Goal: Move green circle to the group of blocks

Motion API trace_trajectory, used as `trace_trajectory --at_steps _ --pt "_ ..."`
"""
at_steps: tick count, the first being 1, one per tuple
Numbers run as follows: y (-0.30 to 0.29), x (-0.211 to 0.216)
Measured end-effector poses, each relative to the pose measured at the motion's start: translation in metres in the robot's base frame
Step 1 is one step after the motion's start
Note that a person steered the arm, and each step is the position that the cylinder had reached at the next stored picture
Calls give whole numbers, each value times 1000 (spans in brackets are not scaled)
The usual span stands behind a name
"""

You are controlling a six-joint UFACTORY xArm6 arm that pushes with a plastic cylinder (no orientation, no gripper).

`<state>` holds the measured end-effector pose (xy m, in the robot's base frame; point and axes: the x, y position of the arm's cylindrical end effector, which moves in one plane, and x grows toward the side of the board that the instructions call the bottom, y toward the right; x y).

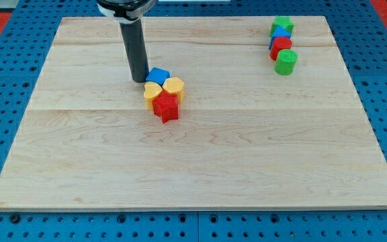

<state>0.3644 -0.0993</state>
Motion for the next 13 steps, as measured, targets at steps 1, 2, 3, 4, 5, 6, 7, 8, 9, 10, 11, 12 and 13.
trace_trajectory --at_steps 1,2,3,4,5,6,7,8,9,10,11,12,13 --pt "0 -30" --pt "12 -46" --pt "57 -45" --pt "109 -23" --pt "165 7" --pt "230 21" --pt "280 20" --pt "298 -2" --pt "302 -20" --pt "292 -26" --pt "270 -26" --pt "249 -31" --pt "235 -45"
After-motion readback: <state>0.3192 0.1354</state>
